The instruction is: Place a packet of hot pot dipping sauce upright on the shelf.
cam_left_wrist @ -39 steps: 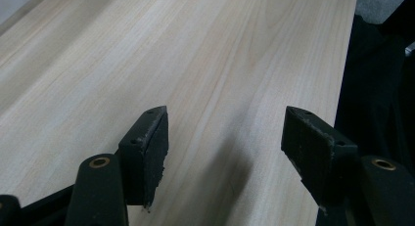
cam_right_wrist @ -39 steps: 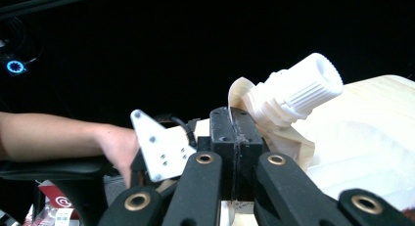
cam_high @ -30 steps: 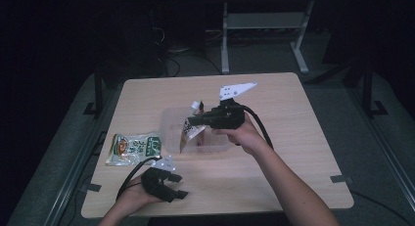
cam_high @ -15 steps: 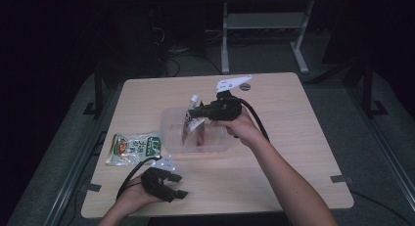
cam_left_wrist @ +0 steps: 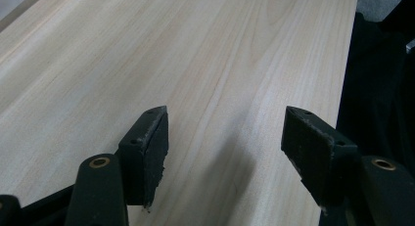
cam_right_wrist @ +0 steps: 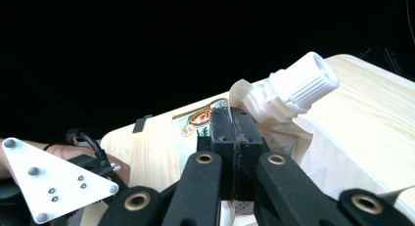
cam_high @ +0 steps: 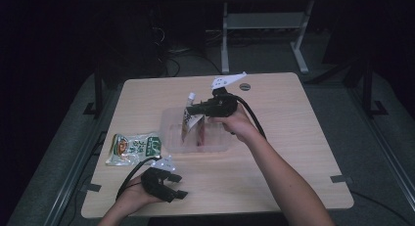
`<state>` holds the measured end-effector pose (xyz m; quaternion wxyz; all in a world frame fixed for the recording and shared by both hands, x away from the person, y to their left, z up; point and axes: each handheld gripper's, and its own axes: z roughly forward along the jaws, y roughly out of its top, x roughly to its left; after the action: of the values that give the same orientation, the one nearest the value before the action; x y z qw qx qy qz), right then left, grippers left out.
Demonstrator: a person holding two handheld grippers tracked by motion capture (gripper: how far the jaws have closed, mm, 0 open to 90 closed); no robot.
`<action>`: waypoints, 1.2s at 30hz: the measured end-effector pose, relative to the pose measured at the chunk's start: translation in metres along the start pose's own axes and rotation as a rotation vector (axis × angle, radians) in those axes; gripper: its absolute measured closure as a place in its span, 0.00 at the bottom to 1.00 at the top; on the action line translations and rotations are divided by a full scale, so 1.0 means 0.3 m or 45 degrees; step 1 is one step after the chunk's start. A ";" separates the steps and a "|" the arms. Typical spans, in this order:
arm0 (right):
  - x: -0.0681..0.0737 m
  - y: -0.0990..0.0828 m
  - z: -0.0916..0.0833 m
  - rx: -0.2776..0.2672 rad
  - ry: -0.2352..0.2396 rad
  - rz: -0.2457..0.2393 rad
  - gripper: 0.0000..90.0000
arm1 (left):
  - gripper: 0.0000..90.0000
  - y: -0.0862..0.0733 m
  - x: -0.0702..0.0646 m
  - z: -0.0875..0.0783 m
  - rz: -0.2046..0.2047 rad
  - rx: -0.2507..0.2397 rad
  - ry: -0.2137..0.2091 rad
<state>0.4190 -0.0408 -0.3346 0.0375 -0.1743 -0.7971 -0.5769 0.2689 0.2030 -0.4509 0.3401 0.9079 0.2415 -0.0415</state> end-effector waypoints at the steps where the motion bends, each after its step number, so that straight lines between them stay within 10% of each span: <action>1: -0.001 -0.001 0.005 0.007 -0.002 0.002 1.00 | 0.38 0.000 0.001 0.000 0.001 0.000 0.000; 36: -0.021 -0.070 0.095 0.163 -0.089 -0.008 0.88 | 0.38 -0.003 0.008 0.001 -0.008 0.023 -0.006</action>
<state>0.4221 -0.0214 -0.3647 0.0187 -0.1890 -0.8338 -0.5185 0.2706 0.2044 -0.4522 0.3322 0.9102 0.2429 -0.0469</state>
